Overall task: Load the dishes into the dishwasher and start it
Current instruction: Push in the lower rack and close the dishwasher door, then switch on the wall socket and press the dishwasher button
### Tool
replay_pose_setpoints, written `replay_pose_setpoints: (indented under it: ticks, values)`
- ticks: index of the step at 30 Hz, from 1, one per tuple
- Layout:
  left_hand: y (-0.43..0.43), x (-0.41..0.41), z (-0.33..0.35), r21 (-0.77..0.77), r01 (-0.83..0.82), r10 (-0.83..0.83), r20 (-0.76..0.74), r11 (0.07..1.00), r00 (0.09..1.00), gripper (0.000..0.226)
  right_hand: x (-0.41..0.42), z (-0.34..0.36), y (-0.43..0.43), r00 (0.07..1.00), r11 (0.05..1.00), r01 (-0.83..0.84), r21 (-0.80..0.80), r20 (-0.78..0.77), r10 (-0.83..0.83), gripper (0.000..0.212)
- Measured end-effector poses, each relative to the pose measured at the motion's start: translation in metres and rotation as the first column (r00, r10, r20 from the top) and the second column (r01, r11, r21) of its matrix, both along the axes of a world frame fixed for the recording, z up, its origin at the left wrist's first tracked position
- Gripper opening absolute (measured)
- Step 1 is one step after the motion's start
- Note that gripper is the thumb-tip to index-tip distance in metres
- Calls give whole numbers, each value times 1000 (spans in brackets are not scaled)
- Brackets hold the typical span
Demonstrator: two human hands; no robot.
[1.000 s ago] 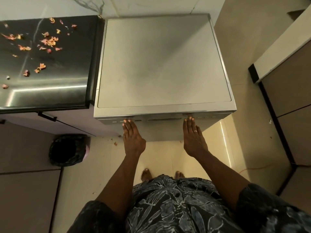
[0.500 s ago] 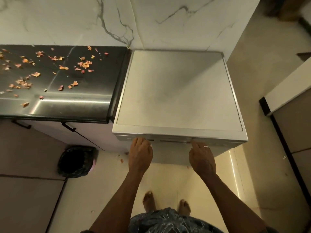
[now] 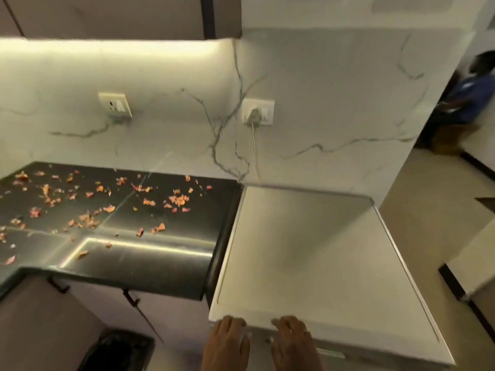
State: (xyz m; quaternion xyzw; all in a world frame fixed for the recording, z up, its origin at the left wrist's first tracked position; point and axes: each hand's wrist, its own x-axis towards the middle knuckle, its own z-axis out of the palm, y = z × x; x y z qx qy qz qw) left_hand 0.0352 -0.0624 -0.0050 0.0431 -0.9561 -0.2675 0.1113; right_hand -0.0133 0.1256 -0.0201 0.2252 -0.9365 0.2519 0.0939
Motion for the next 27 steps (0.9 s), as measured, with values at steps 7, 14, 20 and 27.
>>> replay_pose_setpoints:
  ticks: [7,14,20,27]
  values:
    - [-37,-60,31,-55,93,-96,-59,994,994,47,-68,31,-35,996,999,-1,-43,-93,-3,45]
    - [-69,-164,109,-167,96,-109,-65,981,992,61,-188,98,-97,993,996,34,-88,-111,-44,42]
    - [-89,-243,165,-279,102,-128,-79,955,989,69,-293,168,-132,980,997,-3,-81,-197,-13,42]
    - [-106,-310,185,-290,109,-140,-90,951,986,74,-406,229,-161,973,990,54,128,-231,-23,54]
